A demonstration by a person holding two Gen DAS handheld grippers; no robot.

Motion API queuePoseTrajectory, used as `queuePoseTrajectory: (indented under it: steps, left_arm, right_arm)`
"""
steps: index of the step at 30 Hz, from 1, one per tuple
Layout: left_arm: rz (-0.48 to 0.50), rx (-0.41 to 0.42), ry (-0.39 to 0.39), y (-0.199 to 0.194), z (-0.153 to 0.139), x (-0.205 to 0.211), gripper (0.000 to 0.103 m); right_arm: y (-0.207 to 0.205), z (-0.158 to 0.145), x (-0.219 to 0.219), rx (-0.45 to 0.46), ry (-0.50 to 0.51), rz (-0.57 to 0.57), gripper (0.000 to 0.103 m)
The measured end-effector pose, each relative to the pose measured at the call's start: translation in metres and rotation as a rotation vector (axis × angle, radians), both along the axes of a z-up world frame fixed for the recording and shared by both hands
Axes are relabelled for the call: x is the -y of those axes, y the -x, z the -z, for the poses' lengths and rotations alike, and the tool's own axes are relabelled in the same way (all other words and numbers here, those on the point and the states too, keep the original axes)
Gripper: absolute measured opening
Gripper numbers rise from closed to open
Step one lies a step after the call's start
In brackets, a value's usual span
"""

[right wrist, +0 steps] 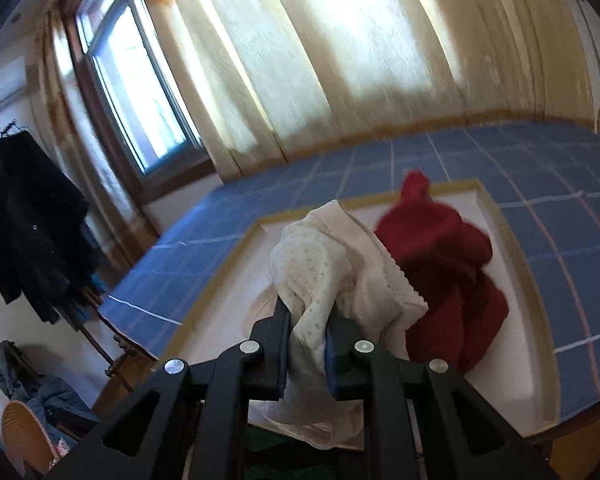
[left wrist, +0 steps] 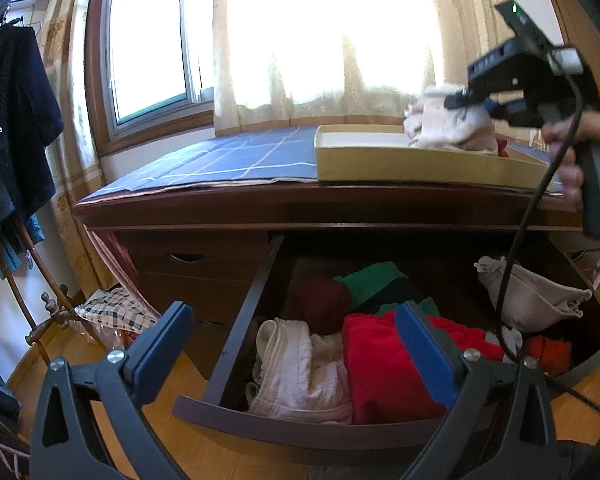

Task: Take underwear out of drawer
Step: 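Carry the white dotted underwear up to the tray and open the right gripper, then lower the right gripper into the drawer and grasp the beige underwear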

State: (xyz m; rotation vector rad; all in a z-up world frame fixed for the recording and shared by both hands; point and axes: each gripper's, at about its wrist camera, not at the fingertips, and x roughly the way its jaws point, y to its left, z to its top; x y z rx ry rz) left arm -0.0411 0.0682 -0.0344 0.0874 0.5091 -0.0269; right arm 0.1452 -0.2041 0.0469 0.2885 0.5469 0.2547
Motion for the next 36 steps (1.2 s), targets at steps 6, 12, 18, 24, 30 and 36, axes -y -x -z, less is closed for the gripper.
queuePoseTrajectory:
  steps: [6,12,18,24,30,36]
  left_arm:
    - [-0.005,-0.011,0.008,-0.002,0.003,-0.002,0.103]
    - [-0.002,-0.008,0.008,-0.002,0.002,-0.002,0.103]
    - [0.0,-0.021,0.007,-0.002,0.003,-0.002,0.103]
    - [0.003,-0.028,-0.009,-0.003,0.004,0.0,0.103]
    - [-0.001,-0.051,-0.011,-0.006,0.008,0.001,0.103]
    - [0.0,-0.048,-0.017,-0.003,0.006,0.003,0.103]
  right_arm:
    - [-0.017,0.019,-0.004,-0.027,0.022,0.014,0.016]
    - [-0.037,0.036,0.003,-0.074,-0.041,0.028,0.016]
    - [-0.037,0.039,0.0,-0.064,-0.014,0.04,0.015]
    - [-0.024,0.034,0.0,-0.052,-0.041,0.005,0.032]
    - [0.038,0.002,0.012,0.096,-0.132,-0.028,0.075]
    - [0.098,-0.015,0.022,0.162,-0.132,-0.031,0.075]
